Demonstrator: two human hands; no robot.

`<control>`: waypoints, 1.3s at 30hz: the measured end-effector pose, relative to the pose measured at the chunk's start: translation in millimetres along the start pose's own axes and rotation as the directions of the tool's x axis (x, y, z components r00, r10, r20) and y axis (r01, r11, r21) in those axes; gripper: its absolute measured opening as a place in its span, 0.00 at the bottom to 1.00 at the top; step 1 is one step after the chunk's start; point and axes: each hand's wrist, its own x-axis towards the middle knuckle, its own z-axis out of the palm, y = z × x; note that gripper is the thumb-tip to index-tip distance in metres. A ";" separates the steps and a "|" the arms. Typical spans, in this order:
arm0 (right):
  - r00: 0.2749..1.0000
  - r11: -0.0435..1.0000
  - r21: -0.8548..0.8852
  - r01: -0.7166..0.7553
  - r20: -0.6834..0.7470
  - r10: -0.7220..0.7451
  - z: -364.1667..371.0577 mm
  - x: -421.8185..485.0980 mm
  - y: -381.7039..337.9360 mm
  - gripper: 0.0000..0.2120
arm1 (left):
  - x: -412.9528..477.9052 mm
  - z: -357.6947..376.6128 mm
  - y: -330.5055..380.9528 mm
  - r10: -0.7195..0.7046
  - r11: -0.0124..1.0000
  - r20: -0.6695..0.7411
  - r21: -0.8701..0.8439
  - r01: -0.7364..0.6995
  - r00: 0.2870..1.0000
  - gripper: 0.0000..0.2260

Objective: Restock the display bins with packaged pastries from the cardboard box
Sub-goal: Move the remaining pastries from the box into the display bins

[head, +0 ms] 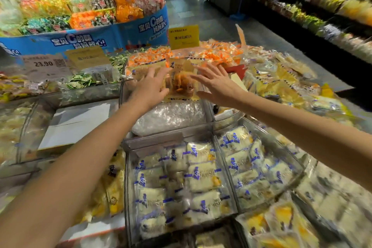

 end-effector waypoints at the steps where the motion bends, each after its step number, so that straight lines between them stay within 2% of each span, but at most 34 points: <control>1: 1.000 1.000 0.000 -0.018 -0.004 0.018 -9.5 -15.6 -1.5 0.29 | -8.0 -2.4 11.4 0.055 0.998 0.004 0.004 -0.055 0.998 0.28; 6: 0.995 0.989 -0.114 -0.093 0.029 0.097 -51.3 -106.7 1.3 0.27 | -50.6 -3.8 69.3 0.285 0.958 0.075 -0.007 -0.285 0.956 0.28; 10: 0.979 0.976 -0.118 -0.184 0.064 0.193 -81.5 -178.3 -5.4 0.27 | -75.8 -13.2 120.0 0.408 0.910 0.120 0.025 -0.414 0.905 0.31; 14: 0.950 0.950 -0.053 -0.307 0.032 0.309 -113.6 -244.7 -27.6 0.27 | -100.0 -22.9 167.3 0.562 0.819 0.117 0.058 -0.571 0.819 0.31; 18: 0.885 0.886 -0.033 -0.463 0.032 0.464 -126.4 -324.3 -52.2 0.29 | -127.8 -16.7 216.4 0.692 0.712 0.132 0.036 -0.701 0.710 0.31; 21: 0.802 0.803 -0.029 -0.596 0.033 0.596 -127.7 -398.3 -69.4 0.28 | -157.0 -0.1 263.8 0.799 0.591 0.137 0.005 -0.807 0.586 0.32; 24: 0.693 0.693 -0.033 -0.721 0.012 0.721 -134.7 -473.0 -90.1 0.30 | -188.9 18.1 324.2 0.894 0.436 0.131 -0.042 -0.899 0.428 0.31; 28: 0.547 0.545 -0.052 -0.837 -0.035 0.836 -159.2 -573.9 -120.4 0.28 | -241.1 43.2 418.7 0.961 0.260 0.125 -0.122 -0.958 0.245 0.30; 33: 0.322 0.318 -0.063 -0.946 -0.068 0.944 -188.2 -712.3 -157.8 0.29 | -330.5 82.9 535.4 0.993 0.053 0.114 -0.234 -0.971 0.027 0.30; 39: 0.068 0.062 -0.082 -0.995 -0.076 0.995 -220.6 -899.6 -204.4 0.30 | -454.6 109.9 698.3 0.982 -0.162 0.034 -0.361 -0.918 -0.187 0.30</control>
